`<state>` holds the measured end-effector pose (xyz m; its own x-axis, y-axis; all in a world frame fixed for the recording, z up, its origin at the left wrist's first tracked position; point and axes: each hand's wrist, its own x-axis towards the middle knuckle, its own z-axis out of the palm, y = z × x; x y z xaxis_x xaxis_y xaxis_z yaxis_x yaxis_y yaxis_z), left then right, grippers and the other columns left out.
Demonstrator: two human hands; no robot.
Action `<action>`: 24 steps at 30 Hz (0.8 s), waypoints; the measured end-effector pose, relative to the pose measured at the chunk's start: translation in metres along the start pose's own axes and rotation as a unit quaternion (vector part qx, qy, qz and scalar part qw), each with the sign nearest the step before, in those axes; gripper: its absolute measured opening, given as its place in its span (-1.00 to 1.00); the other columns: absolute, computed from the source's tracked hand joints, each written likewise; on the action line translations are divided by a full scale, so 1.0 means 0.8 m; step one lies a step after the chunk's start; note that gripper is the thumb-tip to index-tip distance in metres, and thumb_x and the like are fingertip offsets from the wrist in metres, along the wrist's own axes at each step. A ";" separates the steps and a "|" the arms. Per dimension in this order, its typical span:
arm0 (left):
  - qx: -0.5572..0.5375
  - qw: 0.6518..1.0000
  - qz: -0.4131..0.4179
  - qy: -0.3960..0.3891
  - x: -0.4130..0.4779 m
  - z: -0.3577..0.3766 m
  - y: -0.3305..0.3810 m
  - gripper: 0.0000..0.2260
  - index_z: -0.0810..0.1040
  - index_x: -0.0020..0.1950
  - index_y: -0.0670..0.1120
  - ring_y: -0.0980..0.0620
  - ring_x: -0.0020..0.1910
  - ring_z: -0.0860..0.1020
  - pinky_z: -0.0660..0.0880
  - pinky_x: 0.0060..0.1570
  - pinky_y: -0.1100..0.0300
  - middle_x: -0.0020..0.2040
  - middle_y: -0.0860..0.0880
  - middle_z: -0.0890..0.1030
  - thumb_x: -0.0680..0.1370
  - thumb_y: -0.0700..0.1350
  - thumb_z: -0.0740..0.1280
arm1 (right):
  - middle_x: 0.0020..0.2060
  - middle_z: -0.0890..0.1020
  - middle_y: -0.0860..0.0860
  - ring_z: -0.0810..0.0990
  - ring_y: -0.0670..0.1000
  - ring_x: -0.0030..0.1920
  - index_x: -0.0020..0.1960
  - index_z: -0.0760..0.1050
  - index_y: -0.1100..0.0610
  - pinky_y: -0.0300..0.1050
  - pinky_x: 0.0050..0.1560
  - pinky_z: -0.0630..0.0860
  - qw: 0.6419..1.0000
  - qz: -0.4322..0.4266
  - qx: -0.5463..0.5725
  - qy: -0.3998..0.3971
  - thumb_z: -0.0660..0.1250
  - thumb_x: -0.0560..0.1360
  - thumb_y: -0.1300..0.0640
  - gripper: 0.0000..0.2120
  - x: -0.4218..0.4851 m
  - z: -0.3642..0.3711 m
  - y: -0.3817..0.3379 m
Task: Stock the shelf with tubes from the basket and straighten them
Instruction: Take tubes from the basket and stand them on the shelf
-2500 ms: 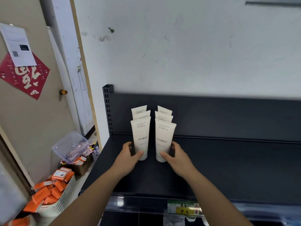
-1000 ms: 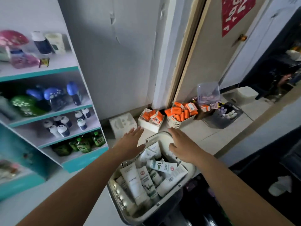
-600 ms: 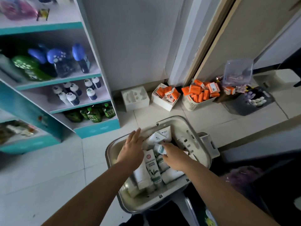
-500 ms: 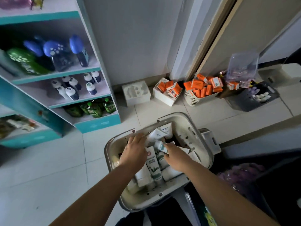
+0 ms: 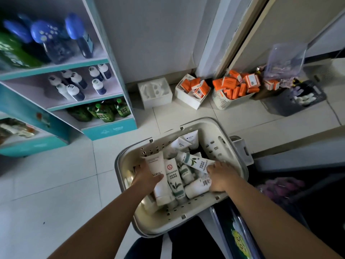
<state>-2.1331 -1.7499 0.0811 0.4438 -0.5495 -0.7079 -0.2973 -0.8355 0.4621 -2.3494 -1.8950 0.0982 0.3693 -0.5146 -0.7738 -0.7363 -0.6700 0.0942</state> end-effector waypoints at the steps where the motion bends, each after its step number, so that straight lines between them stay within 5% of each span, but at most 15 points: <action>1: -0.025 1.000 -0.003 -0.011 0.002 0.000 0.000 -0.37 0.28 0.43 -0.12 -0.14 0.23 0.50 0.43 0.18 0.09 0.30 -0.12 0.48 0.46 -0.02 0.47 | 0.35 0.34 0.13 0.31 0.17 0.35 0.42 0.27 0.05 0.07 0.36 0.27 1.000 -0.009 -0.016 -0.004 0.38 0.37 -0.10 -0.32 0.000 -0.003 0.000; 4: -0.064 0.997 -0.022 -0.031 0.007 0.001 -0.006 -0.47 0.51 0.23 -0.05 -0.03 -0.02 0.63 0.59 0.01 0.00 0.08 -0.02 0.65 0.33 0.07 0.54 | 0.30 0.32 0.11 0.27 0.17 0.34 0.38 0.32 0.02 0.14 0.35 0.26 0.998 -0.055 -0.026 -0.002 0.44 0.33 -0.12 -0.32 -0.001 -0.013 -0.004; 8: -0.078 0.995 -0.038 -0.053 -0.001 0.008 -0.004 -0.65 0.56 0.13 -0.09 -0.07 -0.20 0.66 0.63 -0.23 0.03 -0.04 -0.04 0.67 0.43 0.03 0.49 | 0.26 0.30 -0.01 0.30 0.05 0.30 0.37 0.31 -0.10 -0.04 0.19 0.33 0.989 -0.081 0.099 0.071 0.51 0.33 -0.09 -0.32 -0.005 -0.017 0.005; 12: -0.098 0.993 -0.035 -0.061 -0.006 0.014 0.002 -0.58 0.43 0.23 -0.09 -0.16 -0.07 0.62 0.53 -0.31 0.10 0.09 -0.07 0.61 0.46 0.00 0.45 | 0.25 0.34 0.02 0.38 0.07 0.29 0.32 0.35 -0.05 0.04 0.29 0.41 0.917 0.014 0.340 0.208 0.60 0.26 0.07 -0.29 0.001 0.000 0.012; 14: -0.103 0.992 -0.043 -0.063 -0.005 0.019 0.004 -0.58 0.39 0.26 -0.11 -0.15 -0.07 0.60 0.47 -0.36 0.15 0.12 -0.10 0.59 0.48 -0.01 0.42 | 0.16 0.46 -0.02 0.50 0.05 0.16 0.23 0.38 -0.09 0.08 0.15 0.52 0.878 0.058 0.413 0.235 0.59 0.24 0.10 -0.35 0.005 0.011 0.006; 18: -0.108 0.991 -0.050 -0.066 -0.003 0.028 0.005 -0.57 0.34 0.29 -0.14 -0.09 0.04 0.54 0.50 -0.13 0.08 0.19 -0.09 0.53 0.52 -0.04 0.39 | 0.03 0.64 0.07 0.62 0.05 -0.04 0.08 0.51 -0.03 -0.02 -0.12 0.58 0.711 0.102 0.681 0.140 0.46 0.36 0.27 -0.64 0.000 0.013 -0.007; 21: -0.133 0.987 -0.056 -0.067 -0.004 0.031 0.005 -0.55 0.29 0.36 -0.17 -0.05 -0.02 0.51 0.50 -0.12 0.09 0.22 -0.13 0.51 0.55 -0.07 0.36 | 0.19 0.52 0.16 0.51 0.09 0.08 0.15 0.47 0.02 -0.11 -0.14 0.43 0.720 0.058 0.691 0.019 0.27 0.37 0.39 -0.57 -0.010 0.002 -0.010; 24: -0.132 0.987 -0.050 -0.075 -0.002 0.030 0.003 -0.56 0.33 0.40 -0.15 -0.01 -0.17 0.55 0.47 -0.31 0.18 0.12 -0.10 0.54 0.57 -0.07 0.33 | 0.22 0.38 0.15 0.42 0.16 0.12 0.15 0.37 0.07 0.01 -0.19 0.52 0.727 0.031 0.684 -0.052 0.13 0.37 0.47 -0.54 -0.026 -0.017 -0.010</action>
<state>-2.1546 -1.7511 0.0704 0.3235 -0.4735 -0.8192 -0.0192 -0.8689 0.4947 -2.3432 -1.8865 0.1223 0.3184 -0.4297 -0.8450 -0.6509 0.5489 -0.5244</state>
